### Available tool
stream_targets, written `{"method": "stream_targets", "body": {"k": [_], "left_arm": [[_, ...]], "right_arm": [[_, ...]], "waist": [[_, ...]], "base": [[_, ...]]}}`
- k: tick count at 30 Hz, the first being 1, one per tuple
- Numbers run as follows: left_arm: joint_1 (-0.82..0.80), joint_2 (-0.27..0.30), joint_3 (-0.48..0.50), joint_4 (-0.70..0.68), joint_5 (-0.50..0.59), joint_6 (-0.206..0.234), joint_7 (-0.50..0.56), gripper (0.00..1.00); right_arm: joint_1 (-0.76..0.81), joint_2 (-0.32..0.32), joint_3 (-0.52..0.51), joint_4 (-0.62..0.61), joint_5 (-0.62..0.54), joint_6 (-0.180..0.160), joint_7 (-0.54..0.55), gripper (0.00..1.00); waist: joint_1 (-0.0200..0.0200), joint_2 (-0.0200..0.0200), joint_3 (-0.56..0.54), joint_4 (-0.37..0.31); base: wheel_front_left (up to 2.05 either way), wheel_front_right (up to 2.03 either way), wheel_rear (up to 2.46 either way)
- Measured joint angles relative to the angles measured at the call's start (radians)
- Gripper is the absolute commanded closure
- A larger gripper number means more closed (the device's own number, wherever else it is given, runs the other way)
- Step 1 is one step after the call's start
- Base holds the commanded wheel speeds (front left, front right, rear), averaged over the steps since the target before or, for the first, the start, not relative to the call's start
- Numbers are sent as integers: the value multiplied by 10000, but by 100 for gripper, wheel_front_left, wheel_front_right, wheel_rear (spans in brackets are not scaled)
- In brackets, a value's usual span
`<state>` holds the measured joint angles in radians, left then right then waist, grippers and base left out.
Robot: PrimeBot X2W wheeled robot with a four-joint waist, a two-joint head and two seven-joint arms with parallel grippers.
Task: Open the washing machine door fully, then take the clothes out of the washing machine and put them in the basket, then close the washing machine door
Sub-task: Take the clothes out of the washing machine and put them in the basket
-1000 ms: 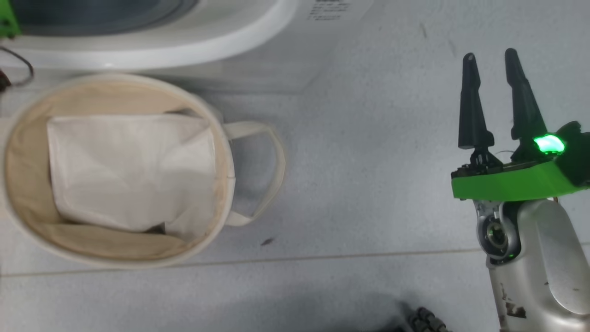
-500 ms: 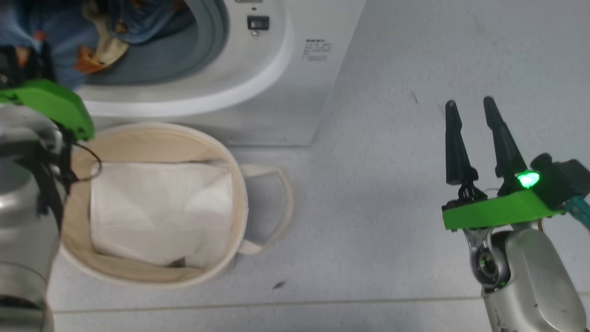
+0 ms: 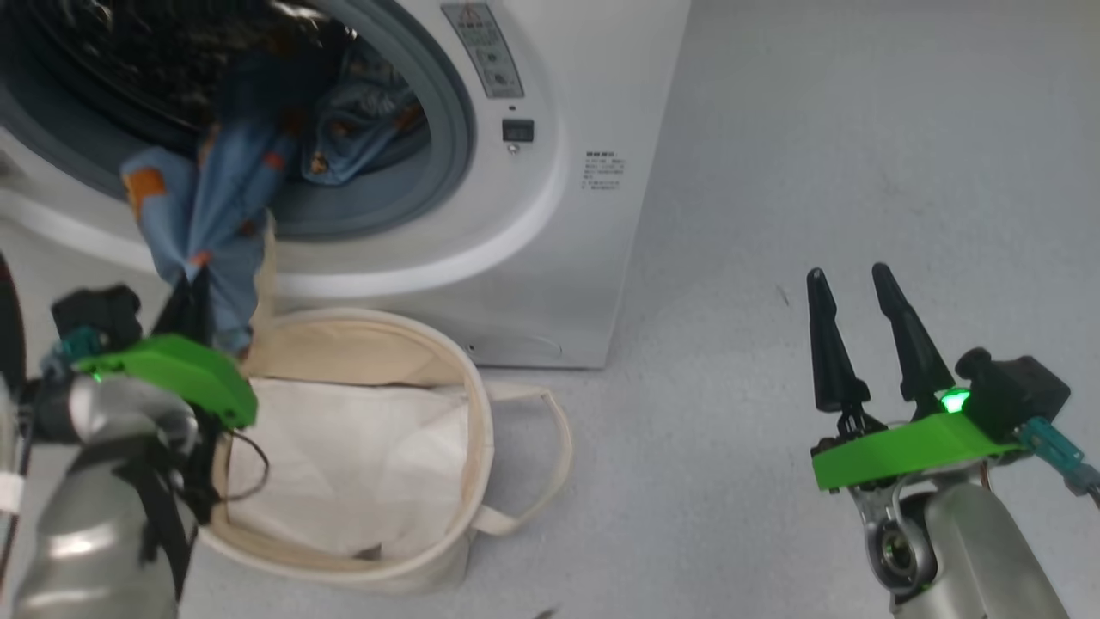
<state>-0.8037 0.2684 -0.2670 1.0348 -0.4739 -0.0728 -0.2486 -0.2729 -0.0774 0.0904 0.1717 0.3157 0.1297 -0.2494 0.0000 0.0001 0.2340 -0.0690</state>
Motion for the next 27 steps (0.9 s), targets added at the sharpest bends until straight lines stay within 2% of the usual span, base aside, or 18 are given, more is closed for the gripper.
{"method": "stream_targets", "body": {"k": [4,9,14,17,20,22,27], "left_arm": [[834,-173,21,-798,-445,-249,59,100],[2122,-173,146,-2316,-928,-290,706,100],[3612,-155,178,-3994,-1327,79,1684,100],[4508,-119,176,-4886,-1501,447,2311,100],[4853,-142,176,-5083,-1751,518,2577,100],[4907,-207,236,-4938,-2042,408,2709,100],[4772,-232,274,-3450,-2159,174,2539,100]], "right_arm": [[208,-19,-2,132,50,0,0,0],[399,-31,23,240,105,0,0,0],[409,-73,96,253,117,0,0,0],[410,-98,130,255,117,0,0,0],[409,-144,132,255,117,0,0,0],[407,-153,136,255,117,0,0,0],[352,-153,219,201,117,0,0,0]], "waist": [[0,0,-433,104],[0,0,-866,206],[0,0,-1049,254],[0,0,-1020,266],[0,0,-949,267],[0,0,-891,267],[0,0,-698,192]], "base": [[0,0,0],[0,0,0],[0,0,0],[0,0,0],[0,0,0],[0,0,0],[0,0,0]]}}
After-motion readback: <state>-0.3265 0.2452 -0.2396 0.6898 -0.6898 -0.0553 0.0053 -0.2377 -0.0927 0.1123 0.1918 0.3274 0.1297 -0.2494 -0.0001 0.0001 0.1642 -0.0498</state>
